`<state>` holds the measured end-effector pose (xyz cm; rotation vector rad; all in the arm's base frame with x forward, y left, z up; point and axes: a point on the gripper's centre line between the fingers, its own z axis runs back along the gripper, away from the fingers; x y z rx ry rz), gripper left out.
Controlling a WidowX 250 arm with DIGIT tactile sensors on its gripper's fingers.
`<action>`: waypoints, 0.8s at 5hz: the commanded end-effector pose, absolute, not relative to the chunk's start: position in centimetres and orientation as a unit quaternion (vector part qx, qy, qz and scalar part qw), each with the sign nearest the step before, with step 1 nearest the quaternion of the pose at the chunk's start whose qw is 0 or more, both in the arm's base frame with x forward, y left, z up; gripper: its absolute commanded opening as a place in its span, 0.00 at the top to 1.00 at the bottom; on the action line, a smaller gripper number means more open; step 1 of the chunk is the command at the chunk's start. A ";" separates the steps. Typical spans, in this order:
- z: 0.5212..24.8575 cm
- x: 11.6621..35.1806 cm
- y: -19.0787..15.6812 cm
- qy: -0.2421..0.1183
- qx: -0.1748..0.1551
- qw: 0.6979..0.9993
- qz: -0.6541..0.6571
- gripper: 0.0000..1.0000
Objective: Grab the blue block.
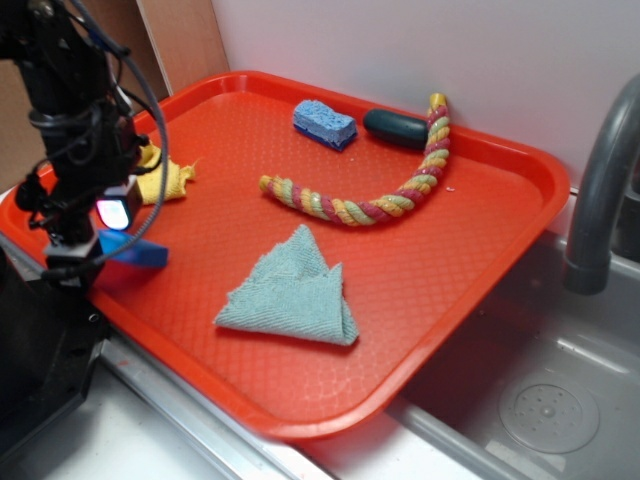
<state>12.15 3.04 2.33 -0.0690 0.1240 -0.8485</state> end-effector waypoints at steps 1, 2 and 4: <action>1.6 14.6 3.3 0.082 -0.006 0.913 -0.399 0.00; 1.4 14.8 3.6 0.093 -0.005 0.925 -0.368 0.00; 1.8 14.7 3.1 0.107 -0.005 0.937 -0.331 1.00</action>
